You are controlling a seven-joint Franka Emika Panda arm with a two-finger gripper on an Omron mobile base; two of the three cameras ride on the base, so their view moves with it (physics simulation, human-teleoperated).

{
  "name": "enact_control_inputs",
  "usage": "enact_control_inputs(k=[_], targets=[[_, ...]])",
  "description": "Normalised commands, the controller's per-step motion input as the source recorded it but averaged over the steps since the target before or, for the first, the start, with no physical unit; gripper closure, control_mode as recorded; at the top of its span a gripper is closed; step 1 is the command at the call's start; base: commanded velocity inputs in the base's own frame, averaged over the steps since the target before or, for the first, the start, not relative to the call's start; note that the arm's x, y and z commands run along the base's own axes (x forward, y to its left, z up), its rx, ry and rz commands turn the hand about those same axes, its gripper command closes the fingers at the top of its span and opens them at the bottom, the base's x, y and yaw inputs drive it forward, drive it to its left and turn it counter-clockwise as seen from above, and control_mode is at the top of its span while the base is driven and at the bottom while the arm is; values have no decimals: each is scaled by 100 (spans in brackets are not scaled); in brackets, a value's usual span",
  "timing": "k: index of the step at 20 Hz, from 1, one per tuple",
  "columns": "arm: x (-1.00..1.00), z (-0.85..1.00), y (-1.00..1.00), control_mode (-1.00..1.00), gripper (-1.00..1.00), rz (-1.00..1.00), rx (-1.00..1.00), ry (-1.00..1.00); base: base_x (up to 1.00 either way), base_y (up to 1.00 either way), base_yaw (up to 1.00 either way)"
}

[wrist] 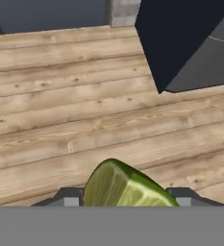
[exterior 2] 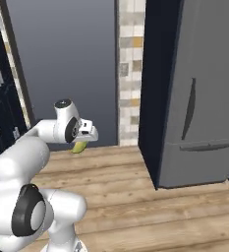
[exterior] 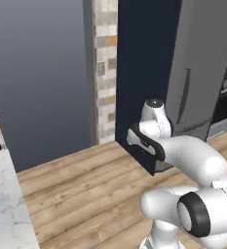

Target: Turn on the sink faucet. Then move the lemon wedge from the counter to the sink. Turn off the sink. Move the vegetable from the sink to the pot next to the stove. Finally move the pot to the rear left burner.

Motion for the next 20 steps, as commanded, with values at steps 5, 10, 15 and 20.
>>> enact_control_inputs(k=[5, 10, 15, 20], targets=[[0, 0, 0, 100, 100, 0, 0, 0, 0, -27, -50], [0, 0, 0, 100, 100, 0, 0, 0, 0, -30, -50], [0, 0, 0, 100, 100, 0, 0, 0, 0, -35, -47], [0, 0, 0, 100, 100, 0, 0, 0, 11, -38, -44]])
